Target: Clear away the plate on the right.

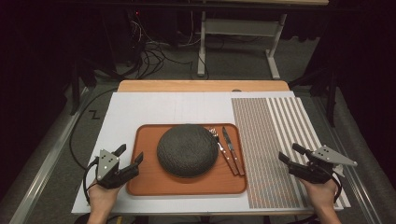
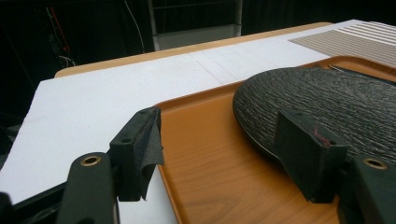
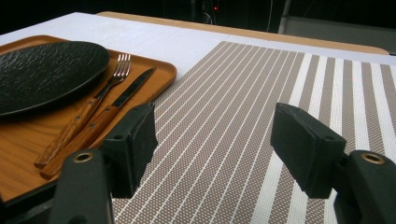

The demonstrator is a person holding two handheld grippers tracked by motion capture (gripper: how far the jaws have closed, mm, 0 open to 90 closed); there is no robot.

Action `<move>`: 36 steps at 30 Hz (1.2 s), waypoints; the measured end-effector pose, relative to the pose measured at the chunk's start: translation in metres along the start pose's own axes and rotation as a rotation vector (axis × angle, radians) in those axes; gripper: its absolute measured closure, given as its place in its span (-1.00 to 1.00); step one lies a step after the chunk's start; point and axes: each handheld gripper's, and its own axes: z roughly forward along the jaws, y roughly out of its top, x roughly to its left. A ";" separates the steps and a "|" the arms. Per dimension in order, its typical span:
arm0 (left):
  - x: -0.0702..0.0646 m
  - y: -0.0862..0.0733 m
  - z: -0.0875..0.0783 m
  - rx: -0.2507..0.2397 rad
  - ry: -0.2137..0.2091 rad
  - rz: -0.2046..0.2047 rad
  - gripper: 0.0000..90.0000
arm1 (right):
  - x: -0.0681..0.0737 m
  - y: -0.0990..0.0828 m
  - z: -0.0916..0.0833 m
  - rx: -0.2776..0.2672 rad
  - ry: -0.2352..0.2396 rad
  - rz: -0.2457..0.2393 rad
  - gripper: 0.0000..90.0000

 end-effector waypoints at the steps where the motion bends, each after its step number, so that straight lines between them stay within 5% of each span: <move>1: 0.000 0.000 0.000 -0.001 0.000 0.000 -0.27 | 0.000 -0.001 0.000 0.000 -0.001 -0.003 -0.27; 36: 0.001 0.000 -0.002 -0.017 -0.008 -0.017 -0.28 | 0.005 -0.027 -0.014 -0.061 -0.012 0.034 -0.32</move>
